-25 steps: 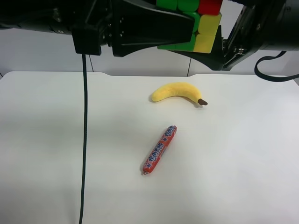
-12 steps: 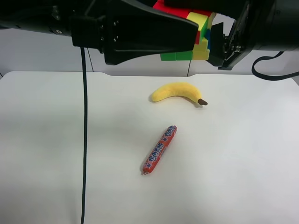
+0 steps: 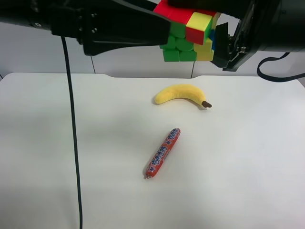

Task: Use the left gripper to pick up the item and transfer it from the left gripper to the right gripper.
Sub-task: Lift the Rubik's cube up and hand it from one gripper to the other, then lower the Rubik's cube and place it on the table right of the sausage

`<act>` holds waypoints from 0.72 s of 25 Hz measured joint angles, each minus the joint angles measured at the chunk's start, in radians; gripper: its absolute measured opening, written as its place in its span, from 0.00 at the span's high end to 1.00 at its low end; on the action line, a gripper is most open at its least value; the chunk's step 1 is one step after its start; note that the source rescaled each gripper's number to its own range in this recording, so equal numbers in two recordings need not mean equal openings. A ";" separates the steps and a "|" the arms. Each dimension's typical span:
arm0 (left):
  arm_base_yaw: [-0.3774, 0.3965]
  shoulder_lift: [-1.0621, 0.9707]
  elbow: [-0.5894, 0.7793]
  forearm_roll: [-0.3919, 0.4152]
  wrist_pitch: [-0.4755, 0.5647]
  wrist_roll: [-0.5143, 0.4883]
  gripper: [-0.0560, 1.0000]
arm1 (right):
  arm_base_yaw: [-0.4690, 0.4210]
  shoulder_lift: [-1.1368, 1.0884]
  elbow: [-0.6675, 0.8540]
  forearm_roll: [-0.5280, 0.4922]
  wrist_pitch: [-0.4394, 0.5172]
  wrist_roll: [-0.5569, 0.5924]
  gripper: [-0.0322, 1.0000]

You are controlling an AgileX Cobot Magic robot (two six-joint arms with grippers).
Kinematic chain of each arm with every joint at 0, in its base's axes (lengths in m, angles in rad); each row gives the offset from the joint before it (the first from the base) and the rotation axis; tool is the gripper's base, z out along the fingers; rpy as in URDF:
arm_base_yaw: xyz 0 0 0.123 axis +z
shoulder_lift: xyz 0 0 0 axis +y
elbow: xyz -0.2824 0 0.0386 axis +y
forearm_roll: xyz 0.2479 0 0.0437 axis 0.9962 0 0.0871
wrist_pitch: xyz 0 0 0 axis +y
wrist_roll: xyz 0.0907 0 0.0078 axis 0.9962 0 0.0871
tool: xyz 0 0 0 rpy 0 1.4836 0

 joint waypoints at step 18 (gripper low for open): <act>0.338 -0.314 0.001 0.507 0.127 -0.425 0.01 | 0.000 0.000 0.000 0.000 0.000 0.000 0.97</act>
